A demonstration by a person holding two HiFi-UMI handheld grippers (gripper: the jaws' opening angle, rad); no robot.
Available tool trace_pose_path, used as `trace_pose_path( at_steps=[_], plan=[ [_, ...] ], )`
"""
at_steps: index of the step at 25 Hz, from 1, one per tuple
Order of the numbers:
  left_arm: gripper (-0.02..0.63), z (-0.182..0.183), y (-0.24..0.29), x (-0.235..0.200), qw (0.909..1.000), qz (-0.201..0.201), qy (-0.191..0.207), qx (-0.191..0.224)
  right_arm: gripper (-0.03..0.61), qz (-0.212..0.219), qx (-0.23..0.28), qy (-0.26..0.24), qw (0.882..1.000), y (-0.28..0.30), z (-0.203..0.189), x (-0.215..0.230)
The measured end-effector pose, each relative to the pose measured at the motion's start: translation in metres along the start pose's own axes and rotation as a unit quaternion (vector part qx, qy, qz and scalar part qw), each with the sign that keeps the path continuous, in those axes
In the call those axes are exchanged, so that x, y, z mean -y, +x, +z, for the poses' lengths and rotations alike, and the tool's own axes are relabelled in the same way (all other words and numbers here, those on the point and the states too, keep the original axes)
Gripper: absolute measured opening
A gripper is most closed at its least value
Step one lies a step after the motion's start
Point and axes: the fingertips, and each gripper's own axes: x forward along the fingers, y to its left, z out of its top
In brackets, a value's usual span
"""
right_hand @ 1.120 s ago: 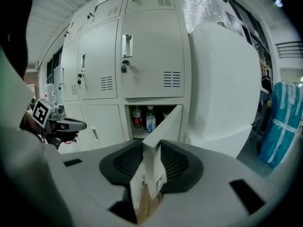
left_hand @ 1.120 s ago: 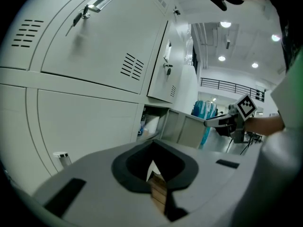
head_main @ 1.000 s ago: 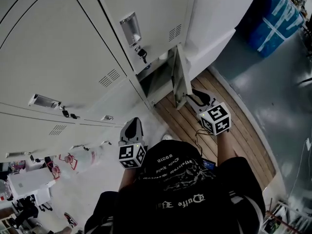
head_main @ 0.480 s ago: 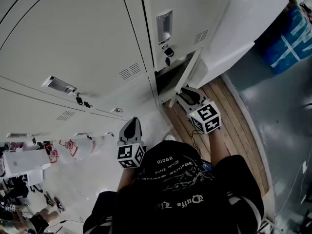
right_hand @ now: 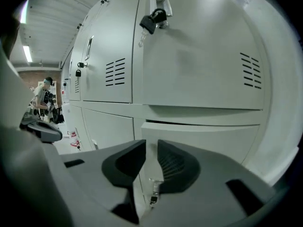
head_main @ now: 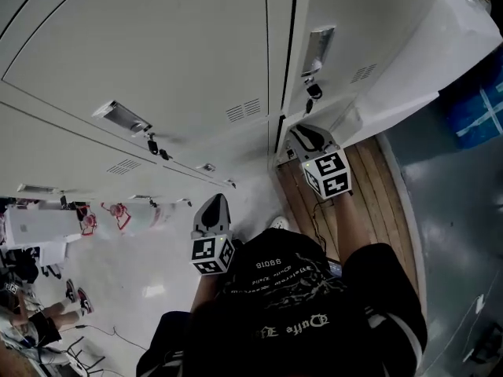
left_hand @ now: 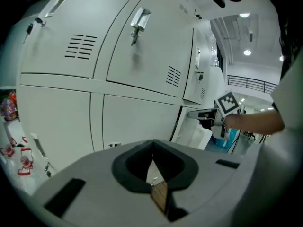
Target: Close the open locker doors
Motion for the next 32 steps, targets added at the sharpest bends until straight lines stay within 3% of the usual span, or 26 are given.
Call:
trace_pose_path(
  at_steps=[7, 14, 22, 27, 32],
  plan=[
    [0.008, -0.004, -0.012, -0.015, 0.9995, 0.030, -0.010, -0.002, 0.063, -0.028, 0.003, 0.012, 1.000, 0.025, 0.010, 0.012],
    [0.008, -0.003, -0.014, -0.016, 0.9995, 0.029, -0.009, 0.002, 0.046, -0.042, 0.008, 0.031, 0.999, 0.026, 0.011, 0.011],
    [0.008, 0.001, -0.005, 0.006, 0.9999, -0.015, 0.000, 0.009, 0.089, -0.023, 0.024, 0.023, 0.999, -0.010, 0.003, -0.034],
    [0.008, 0.017, 0.000, 0.020, 0.9975, -0.062, 0.027, 0.022, 0.089, -0.098, 0.101, 0.053, 0.989, -0.057, 0.015, -0.044],
    [0.008, 0.027, 0.008, 0.019, 0.9929, -0.106, 0.042, 0.033, 0.087, -0.132, 0.110, 0.080, 0.982, -0.083, 0.006, -0.068]
  ],
)
